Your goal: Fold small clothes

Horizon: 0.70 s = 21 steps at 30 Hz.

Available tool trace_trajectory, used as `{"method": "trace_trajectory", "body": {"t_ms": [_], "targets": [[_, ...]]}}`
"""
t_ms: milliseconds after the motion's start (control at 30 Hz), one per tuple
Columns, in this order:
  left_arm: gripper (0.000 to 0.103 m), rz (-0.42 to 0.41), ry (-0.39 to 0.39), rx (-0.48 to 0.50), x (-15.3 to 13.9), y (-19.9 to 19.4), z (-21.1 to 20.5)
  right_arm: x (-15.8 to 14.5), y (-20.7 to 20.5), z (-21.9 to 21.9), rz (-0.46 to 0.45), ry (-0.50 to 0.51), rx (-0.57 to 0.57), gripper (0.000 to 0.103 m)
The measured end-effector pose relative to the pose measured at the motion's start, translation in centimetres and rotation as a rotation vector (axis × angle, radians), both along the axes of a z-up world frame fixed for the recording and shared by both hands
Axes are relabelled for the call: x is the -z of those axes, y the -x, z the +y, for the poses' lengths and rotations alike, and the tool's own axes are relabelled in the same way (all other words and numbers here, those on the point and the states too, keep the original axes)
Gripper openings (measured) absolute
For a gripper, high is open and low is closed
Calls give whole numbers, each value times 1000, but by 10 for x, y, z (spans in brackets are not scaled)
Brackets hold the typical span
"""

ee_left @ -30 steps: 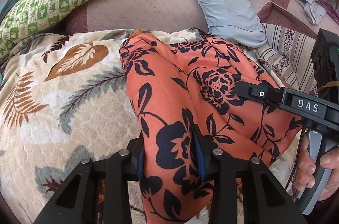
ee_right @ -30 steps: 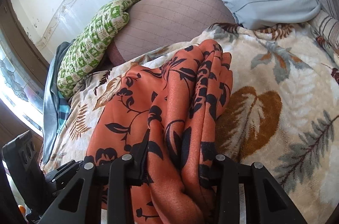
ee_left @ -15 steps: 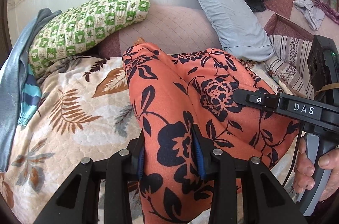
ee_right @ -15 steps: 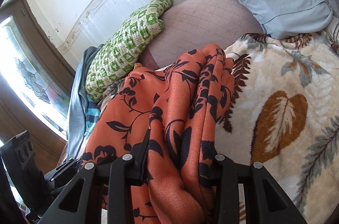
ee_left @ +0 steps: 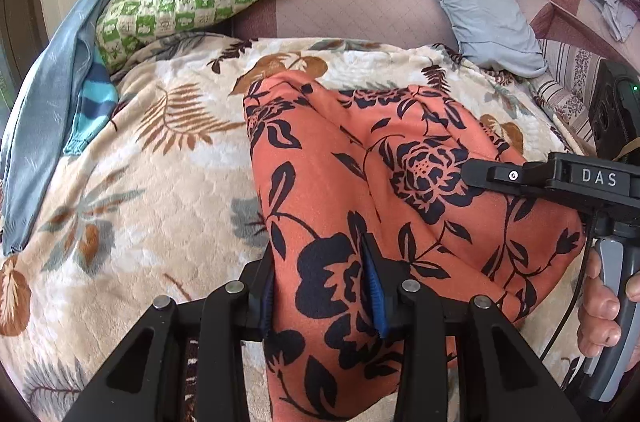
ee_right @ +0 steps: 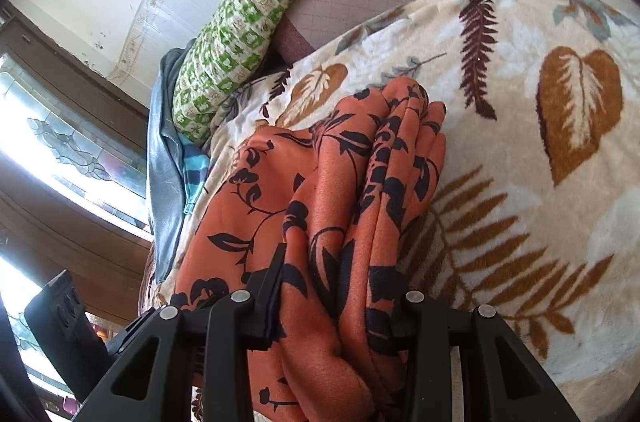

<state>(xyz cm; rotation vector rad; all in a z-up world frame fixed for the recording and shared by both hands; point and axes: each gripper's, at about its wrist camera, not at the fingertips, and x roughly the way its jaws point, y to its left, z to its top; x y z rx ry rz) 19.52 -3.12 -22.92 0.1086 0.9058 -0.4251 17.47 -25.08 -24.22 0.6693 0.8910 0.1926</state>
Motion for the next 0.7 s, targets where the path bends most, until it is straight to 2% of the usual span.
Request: {"method": "trace_trajectory", "body": {"t_ms": [300, 400, 433, 500, 700], "targets": [[41, -8, -22, -9, 12, 2, -1, 22, 3, -13, 62, 7, 10, 39], [44, -8, -35, -9, 12, 0, -2, 27, -2, -17, 95, 21, 15, 44], [45, -9, -41, -9, 12, -1, -2, 28, -4, -17, 106, 30, 18, 52], [46, -13, -55, -6, 12, -2, -3, 29, -7, -15, 126, 67, 24, 60], [52, -1, -85, -8, -1, -12, -5, 25, -19, -13, 163, 137, 0, 67]]}}
